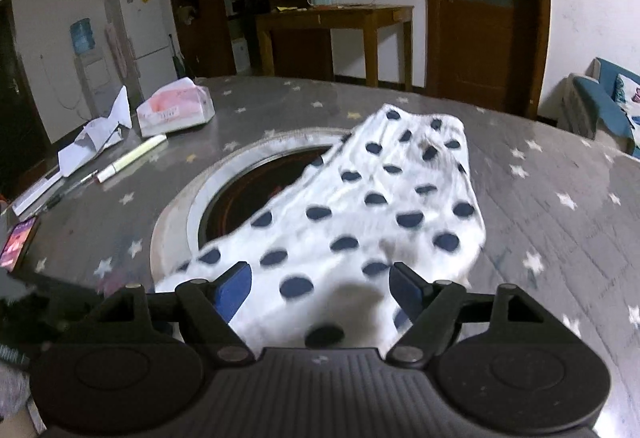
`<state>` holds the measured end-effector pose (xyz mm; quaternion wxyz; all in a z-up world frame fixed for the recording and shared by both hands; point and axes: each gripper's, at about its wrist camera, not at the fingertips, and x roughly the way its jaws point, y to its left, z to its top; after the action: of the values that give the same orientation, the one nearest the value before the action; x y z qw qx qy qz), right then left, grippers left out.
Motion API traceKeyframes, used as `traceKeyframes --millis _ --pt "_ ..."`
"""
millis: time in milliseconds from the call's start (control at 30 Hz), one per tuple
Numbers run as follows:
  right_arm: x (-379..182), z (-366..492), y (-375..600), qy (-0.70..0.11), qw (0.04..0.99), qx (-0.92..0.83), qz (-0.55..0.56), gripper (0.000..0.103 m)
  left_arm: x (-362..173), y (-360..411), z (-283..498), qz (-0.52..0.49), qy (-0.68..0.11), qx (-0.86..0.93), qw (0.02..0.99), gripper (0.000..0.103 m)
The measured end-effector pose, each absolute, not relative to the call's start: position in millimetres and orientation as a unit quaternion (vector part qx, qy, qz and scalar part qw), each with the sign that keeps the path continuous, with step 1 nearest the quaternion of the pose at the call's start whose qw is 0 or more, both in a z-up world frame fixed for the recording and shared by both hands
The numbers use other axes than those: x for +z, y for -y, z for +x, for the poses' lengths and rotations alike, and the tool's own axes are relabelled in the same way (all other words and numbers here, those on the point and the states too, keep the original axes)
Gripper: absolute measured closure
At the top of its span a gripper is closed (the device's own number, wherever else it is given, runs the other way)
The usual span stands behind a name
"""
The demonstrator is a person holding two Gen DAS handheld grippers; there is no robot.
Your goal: Fold clothes
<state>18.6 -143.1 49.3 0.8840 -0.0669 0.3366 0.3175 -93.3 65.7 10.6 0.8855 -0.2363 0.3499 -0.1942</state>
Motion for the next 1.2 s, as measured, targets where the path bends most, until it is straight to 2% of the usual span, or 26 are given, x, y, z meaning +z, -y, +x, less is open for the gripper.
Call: traceKeyframes --millis 700,1033,1200 --pt "9.3 54.5 110.8 -0.363 0.871 0.320 -0.080 0.021 5.8 -76.1 -93.8 -0.276 -0.347 -0.212 0.871 0.051" --pt "0.9 47.3 104.6 -0.339 0.870 0.341 -0.106 0.005 5.6 -76.0 -93.5 -0.280 -0.347 -0.214 0.869 0.048" --pt "0.2 46.5 104.1 -0.337 0.869 0.347 -0.107 0.002 5.9 -75.5 -93.4 -0.279 -0.347 -0.213 0.870 0.047"
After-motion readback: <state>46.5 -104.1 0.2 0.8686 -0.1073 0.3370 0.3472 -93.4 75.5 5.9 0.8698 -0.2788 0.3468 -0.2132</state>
